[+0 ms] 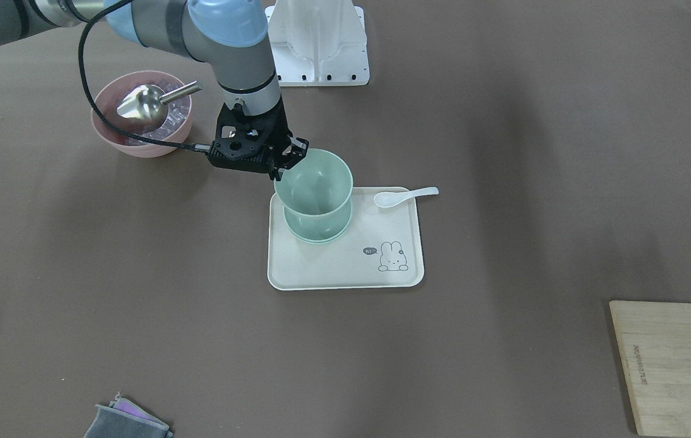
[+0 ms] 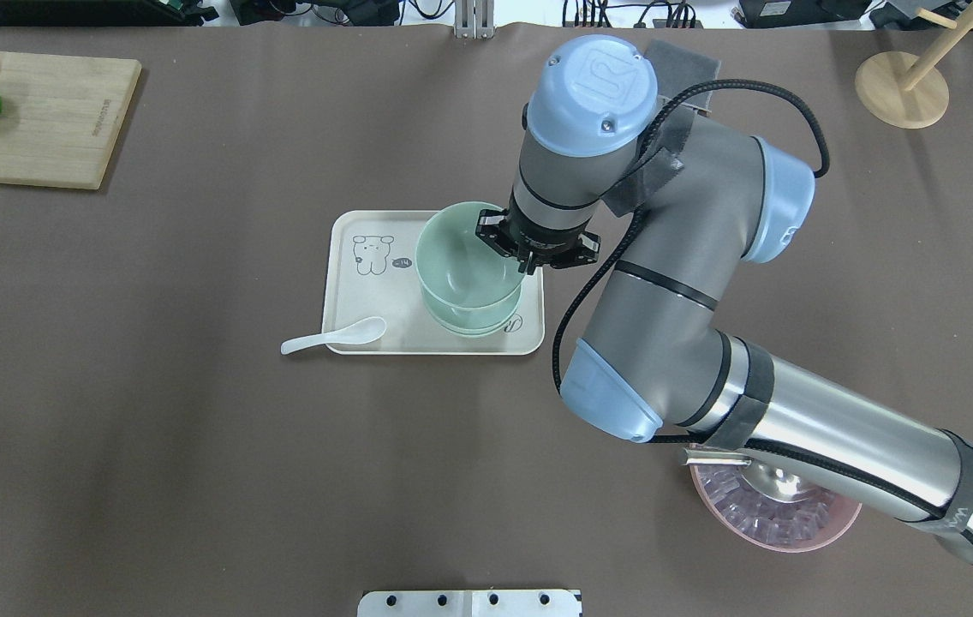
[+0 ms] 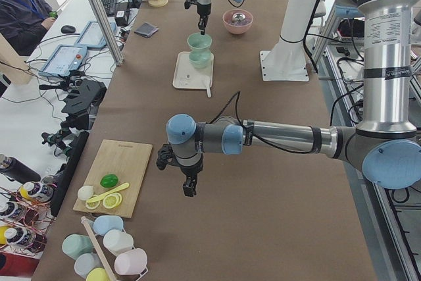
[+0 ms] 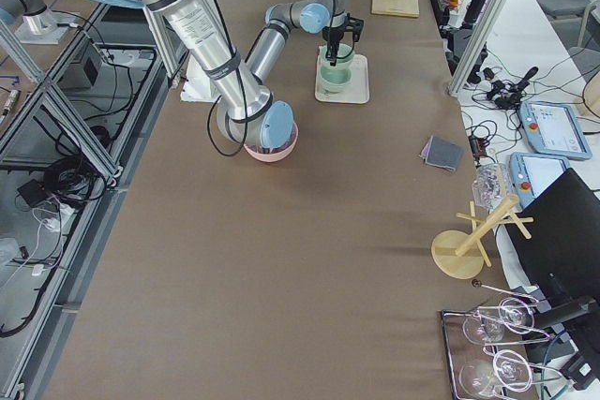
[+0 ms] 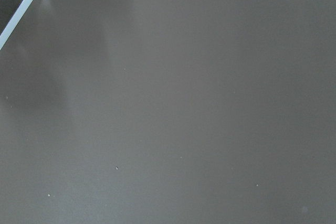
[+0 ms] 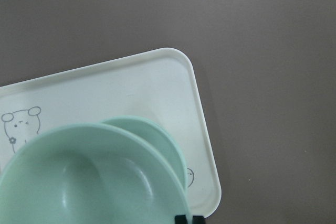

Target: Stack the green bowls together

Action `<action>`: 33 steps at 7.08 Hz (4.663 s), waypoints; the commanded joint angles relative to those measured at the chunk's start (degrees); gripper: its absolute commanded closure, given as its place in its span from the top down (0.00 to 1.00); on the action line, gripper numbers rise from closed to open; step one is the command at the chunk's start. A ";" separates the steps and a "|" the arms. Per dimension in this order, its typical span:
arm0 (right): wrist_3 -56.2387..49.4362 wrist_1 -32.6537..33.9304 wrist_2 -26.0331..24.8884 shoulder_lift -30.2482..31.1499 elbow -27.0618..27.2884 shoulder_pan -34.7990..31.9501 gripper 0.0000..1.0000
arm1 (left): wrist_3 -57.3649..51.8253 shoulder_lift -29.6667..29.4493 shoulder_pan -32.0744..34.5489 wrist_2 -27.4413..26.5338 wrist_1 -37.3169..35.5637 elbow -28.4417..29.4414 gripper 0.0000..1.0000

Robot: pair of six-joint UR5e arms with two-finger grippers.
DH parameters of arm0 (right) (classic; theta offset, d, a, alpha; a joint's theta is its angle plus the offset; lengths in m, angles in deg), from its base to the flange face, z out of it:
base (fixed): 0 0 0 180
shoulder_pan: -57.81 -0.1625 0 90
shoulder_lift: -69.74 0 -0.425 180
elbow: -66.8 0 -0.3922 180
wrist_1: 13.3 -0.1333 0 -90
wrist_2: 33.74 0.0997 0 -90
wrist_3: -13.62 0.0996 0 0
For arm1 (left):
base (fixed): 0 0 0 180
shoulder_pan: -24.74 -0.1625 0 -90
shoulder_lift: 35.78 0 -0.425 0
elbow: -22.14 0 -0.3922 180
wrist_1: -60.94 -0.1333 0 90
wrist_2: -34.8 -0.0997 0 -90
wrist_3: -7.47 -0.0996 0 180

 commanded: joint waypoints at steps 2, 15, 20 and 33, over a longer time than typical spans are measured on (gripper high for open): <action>-0.82 -3.41 -0.59 -1.00 -4.09 0.76 0.00 | 0.00 0.85 0.00 0.00 0.13 0.32 0.98; -7.93 -5.60 -1.21 2.25 -5.14 1.90 0.22 | 0.00 0.77 0.00 0.00 0.13 0.32 0.98; -8.74 -6.67 -1.38 1.81 -3.74 1.29 1.00 | 0.00 0.77 -0.09 0.00 0.04 0.41 0.98; -73.59 -6.75 12.59 37.95 -1.38 -39.01 1.00 | 0.70 0.59 4.13 -0.18 -0.84 2.17 0.98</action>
